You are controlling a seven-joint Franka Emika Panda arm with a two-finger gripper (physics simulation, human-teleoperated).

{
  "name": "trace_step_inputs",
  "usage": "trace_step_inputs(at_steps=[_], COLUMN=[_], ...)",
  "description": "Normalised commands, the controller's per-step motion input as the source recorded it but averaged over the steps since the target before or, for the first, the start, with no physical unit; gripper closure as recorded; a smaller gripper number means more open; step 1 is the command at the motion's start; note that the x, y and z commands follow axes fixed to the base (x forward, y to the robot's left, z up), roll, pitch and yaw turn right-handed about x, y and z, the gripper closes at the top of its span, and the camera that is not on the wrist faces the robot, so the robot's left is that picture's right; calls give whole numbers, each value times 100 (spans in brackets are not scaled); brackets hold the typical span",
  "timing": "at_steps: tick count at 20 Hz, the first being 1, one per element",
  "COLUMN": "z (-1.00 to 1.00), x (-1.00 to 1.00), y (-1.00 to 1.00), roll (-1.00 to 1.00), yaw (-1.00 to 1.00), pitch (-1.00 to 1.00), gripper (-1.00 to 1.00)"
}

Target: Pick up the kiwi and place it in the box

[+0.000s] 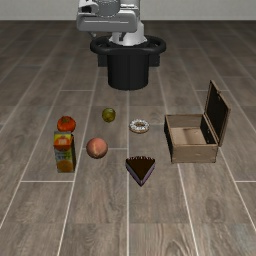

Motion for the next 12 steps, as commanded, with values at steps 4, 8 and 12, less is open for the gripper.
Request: trace_step_inputs(at_steps=[4, 8, 12], z=[-100, -100, -100], x=[0, 0, 0], y=[0, 0, 0], roll=[0, 0, 0], yaw=[0, 0, 0], pitch=[0, 0, 0], gripper=[-100, -100, -100])
